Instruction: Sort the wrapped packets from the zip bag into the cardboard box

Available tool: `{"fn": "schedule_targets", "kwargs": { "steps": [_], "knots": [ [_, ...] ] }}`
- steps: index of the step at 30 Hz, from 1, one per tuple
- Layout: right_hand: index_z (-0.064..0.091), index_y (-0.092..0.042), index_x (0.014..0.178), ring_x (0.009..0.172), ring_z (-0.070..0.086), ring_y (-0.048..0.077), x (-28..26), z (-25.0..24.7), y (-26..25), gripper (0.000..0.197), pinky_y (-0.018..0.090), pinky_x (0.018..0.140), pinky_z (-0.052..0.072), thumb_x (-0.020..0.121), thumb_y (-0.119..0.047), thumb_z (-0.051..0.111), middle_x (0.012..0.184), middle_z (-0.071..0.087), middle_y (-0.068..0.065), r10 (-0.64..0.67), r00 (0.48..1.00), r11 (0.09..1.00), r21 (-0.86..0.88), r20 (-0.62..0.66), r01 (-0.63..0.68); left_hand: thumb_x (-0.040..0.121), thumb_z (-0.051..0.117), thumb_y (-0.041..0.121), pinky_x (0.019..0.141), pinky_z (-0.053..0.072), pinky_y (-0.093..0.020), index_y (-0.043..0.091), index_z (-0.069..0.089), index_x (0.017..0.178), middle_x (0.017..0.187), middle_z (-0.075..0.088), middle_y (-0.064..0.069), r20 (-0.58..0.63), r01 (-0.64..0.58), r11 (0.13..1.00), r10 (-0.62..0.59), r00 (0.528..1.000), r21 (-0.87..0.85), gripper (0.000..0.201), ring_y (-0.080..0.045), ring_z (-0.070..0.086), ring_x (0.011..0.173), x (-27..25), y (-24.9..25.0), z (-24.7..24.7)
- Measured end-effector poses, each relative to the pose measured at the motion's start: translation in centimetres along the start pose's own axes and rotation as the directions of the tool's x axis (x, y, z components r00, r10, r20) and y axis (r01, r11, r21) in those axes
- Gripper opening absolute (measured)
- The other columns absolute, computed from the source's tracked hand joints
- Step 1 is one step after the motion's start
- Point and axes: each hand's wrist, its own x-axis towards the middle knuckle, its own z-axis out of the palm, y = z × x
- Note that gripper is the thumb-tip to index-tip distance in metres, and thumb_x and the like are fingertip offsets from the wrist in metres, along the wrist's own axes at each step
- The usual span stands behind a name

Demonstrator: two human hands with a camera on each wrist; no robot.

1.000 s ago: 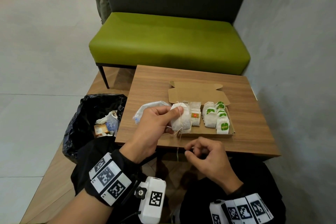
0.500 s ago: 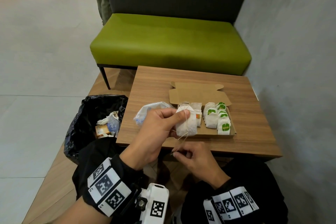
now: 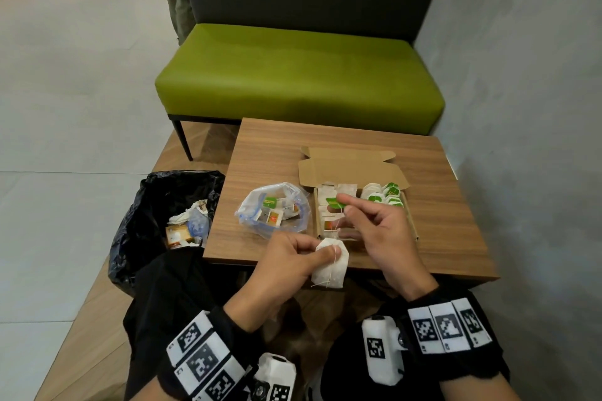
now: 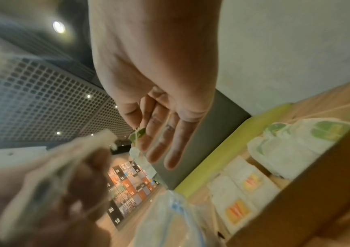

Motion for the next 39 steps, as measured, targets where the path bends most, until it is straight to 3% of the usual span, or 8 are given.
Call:
{"fn": "schedule_targets", "kwargs": {
  "steps": [3, 9, 13, 19, 26, 29, 32, 39],
  "knots": [
    [0.074, -0.012, 0.108, 0.084, 0.074, 0.03, -0.3, 0.1, -1.0, 0.022, 0.036, 0.074, 0.062, 0.091, -0.003, 0.066, 0.09, 0.078, 0.009, -0.084, 0.996, 0.996, 0.04, -0.017, 0.084, 0.085, 0.075, 0.018, 0.064, 0.051, -0.023, 0.01, 0.077, 0.076, 0.075, 0.075, -0.009, 0.025, 0.027, 1.0, -0.028, 0.999, 0.011, 0.012, -0.013, 0.067, 0.068, 0.1, -0.4, 0.3],
    [0.072, -0.016, 0.113, 0.083, 0.075, 0.019, -2.0, 0.3, -0.9, 0.038, 0.025, 0.081, 0.059, 0.082, 0.006, 0.072, 0.083, 0.078, 0.003, -0.173, 0.985, 0.985, 0.003, 0.018, 0.173, 0.084, 0.075, 0.018, 0.056, 0.048, -0.02, 0.001, 0.075, 0.076, 0.068, 0.07, -0.009, 0.005, 0.076, 0.995, -0.076, 0.997, -0.067, 0.019, -0.013, 0.061, 0.06, 0.5, -0.9, 0.2],
    [0.08, -0.025, 0.086, 0.097, 0.073, 0.014, -2.9, 0.2, 0.5, 0.035, 0.033, 0.087, 0.059, 0.079, 0.009, 0.074, 0.096, 0.078, -0.005, -0.245, 0.966, 0.966, -0.064, 0.088, 0.251, 0.075, 0.077, 0.025, 0.065, 0.048, -0.026, -0.005, 0.075, 0.086, 0.082, 0.071, -0.018, 0.012, 0.083, 0.985, -0.083, 0.997, -0.149, 0.031, -0.021, 0.062, 0.073, 0.9, -1.1, -0.2],
    [0.081, -0.024, 0.086, 0.098, 0.072, 0.016, -2.8, -0.5, 2.0, 0.038, 0.029, 0.09, 0.056, 0.078, 0.012, 0.073, 0.097, 0.077, -0.005, -0.254, 0.961, 0.959, -0.098, 0.11, 0.265, 0.085, 0.07, 0.019, 0.066, 0.049, -0.026, 0.011, 0.079, 0.086, 0.082, 0.073, -0.007, 0.102, 0.133, 0.978, -0.117, 0.988, -0.158, 0.012, -0.012, 0.065, 0.072, 1.1, -0.8, -0.8],
    [0.081, -0.021, 0.092, 0.1, 0.071, 0.013, -2.7, -0.5, 2.7, 0.035, 0.028, 0.089, 0.056, 0.079, 0.01, 0.073, 0.102, 0.076, -0.008, -0.302, 0.945, 0.929, -0.184, 0.125, 0.321, 0.083, 0.068, 0.016, 0.071, 0.047, -0.032, 0.006, 0.075, 0.095, 0.093, 0.072, -0.012, 0.18, 0.136, 0.98, -0.109, 0.978, -0.145, 0.017, -0.019, 0.064, 0.083, 1.1, -0.7, -2.0],
    [0.078, -0.018, 0.101, 0.099, 0.071, 0.012, -3.1, -0.8, 2.1, 0.033, 0.022, 0.087, 0.055, 0.084, 0.009, 0.069, 0.102, 0.076, -0.005, -0.201, 0.973, 0.973, -0.093, 0.116, 0.212, 0.089, 0.066, 0.007, 0.077, 0.05, -0.034, 0.007, 0.076, 0.101, 0.096, 0.075, -0.011, 0.141, 0.078, 0.996, -0.07, 0.988, -0.052, 0.015, -0.019, 0.067, 0.087, 1.3, -0.8, -1.9],
    [0.072, -0.02, 0.113, 0.088, 0.072, 0.016, -3.0, -1.2, 2.0, 0.036, 0.027, 0.081, 0.059, 0.084, 0.001, 0.073, 0.094, 0.076, 0.002, -0.022, 0.991, 0.999, -0.033, 0.13, 0.026, 0.09, 0.066, 0.006, 0.083, 0.054, -0.028, 0.008, 0.075, 0.104, 0.099, 0.076, -0.009, 0.152, -0.015, 0.998, 0.005, 0.988, 0.062, 0.017, -0.018, 0.07, 0.092, 1.7, -0.8, -1.6],
    [0.075, -0.019, 0.087, 0.064, 0.07, 0.013, -1.6, -2.4, 2.7, 0.02, 0.024, 0.062, 0.056, 0.082, 0.001, 0.075, 0.077, 0.076, 0.002, 0.013, 0.997, 0.993, -0.121, 0.072, -0.004, 0.084, 0.075, 0.014, 0.081, 0.059, -0.034, 0.02, 0.066, 0.108, 0.094, 0.072, 0.0, 0.064, -0.201, 0.899, 0.191, 0.979, 0.389, 0.026, -0.014, 0.069, 0.087, 4.3, -0.9, 0.2]
  ]
}}
